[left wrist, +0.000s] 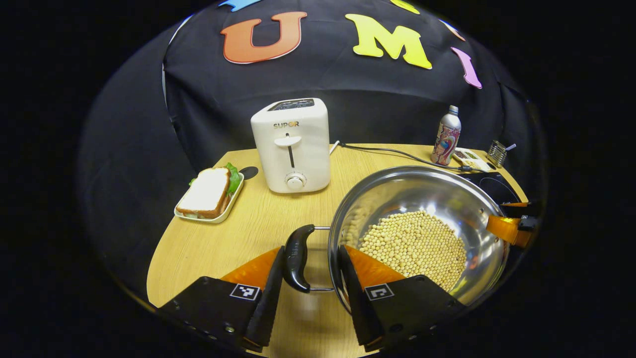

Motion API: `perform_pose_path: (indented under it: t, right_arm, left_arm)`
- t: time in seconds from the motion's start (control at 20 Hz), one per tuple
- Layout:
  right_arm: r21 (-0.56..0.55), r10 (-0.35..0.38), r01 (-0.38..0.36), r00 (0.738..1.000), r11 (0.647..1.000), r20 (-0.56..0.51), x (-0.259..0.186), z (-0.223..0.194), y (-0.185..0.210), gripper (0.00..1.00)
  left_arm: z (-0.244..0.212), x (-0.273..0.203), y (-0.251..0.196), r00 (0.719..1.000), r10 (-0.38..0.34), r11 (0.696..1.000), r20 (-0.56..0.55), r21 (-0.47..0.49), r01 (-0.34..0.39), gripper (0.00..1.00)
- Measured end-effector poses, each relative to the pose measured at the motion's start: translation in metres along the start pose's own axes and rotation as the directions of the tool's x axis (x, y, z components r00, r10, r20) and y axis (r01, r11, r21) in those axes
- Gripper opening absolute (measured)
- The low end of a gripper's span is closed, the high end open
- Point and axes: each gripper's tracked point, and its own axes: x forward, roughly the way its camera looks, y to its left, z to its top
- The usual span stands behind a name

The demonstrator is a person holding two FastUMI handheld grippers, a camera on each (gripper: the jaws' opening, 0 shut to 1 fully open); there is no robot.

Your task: First push the handle of the pot to place it horizontally, then grasp the pot with both hands and set it on the induction cooktop.

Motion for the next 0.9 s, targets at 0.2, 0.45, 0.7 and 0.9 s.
perform_pose_path:
  t: [0.2,0.45,0.7,0.9]
  right_arm:
    - [-0.028,-0.001,0.0,1.0,1.0,-0.02,-0.002,0.0,0.002,0.63]
    - [-0.059,0.025,-0.028,0.999,0.998,-0.043,-0.014,-0.005,0.002,0.6]
    - [-0.096,0.039,-0.041,0.999,0.995,-0.023,-0.042,0.009,0.003,0.61]
    - [-0.082,0.078,-0.08,0.996,0.993,-0.032,-0.068,0.023,0.004,0.61]
  left_arm:
    - [-0.005,-0.007,0.0,0.999,0.012,1.0,-0.033,-0.003,-0.012,0.62]
    - [-0.014,-0.027,-0.003,0.996,0.029,0.999,-0.079,-0.037,-0.032,0.58]
    - [-0.003,-0.059,-0.001,0.997,0.053,0.998,-0.049,-0.027,-0.054,0.58]
    - [0.014,-0.09,0.002,0.997,0.072,0.997,-0.029,-0.024,-0.073,0.58]
